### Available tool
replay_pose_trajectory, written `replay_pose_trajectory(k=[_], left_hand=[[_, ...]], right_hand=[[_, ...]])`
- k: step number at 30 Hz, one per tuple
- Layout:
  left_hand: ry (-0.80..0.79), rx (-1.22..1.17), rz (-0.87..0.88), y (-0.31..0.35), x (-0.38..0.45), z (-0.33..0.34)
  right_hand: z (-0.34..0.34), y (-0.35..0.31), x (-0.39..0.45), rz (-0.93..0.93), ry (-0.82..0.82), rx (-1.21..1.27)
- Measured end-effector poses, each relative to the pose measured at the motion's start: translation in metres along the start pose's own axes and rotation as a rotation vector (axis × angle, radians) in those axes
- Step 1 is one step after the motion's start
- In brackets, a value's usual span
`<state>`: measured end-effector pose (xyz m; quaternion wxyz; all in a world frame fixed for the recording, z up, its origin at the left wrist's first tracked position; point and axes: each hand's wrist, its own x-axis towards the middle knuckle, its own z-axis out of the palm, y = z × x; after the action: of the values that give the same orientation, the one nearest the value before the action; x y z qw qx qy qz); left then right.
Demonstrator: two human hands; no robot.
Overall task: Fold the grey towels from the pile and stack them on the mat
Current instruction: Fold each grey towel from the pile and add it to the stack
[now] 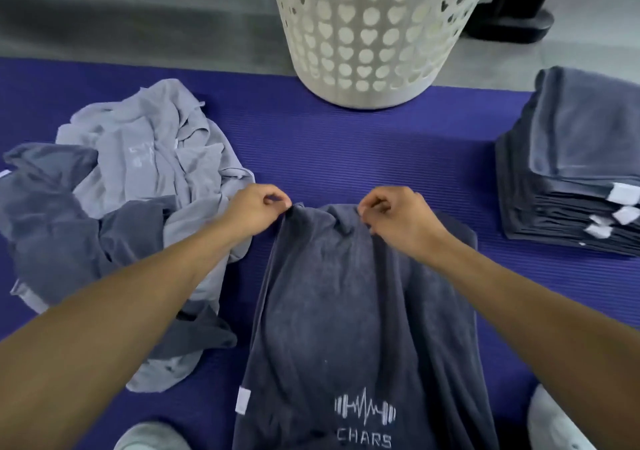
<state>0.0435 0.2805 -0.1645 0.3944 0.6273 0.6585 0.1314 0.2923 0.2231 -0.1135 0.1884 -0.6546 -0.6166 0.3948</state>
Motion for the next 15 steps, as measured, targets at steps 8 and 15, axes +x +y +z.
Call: replay_pose_trajectory(k=[8,15], left_hand=[[0.036,-0.124,-0.133,-0.018,0.016,0.026],[0.183,-0.721,-0.252,-0.015,-0.001,0.022]], right_hand=[[0.048,0.024,0.046,0.024,0.043,0.152],[0.066,0.017,0.072,-0.033,-0.112,-0.093]])
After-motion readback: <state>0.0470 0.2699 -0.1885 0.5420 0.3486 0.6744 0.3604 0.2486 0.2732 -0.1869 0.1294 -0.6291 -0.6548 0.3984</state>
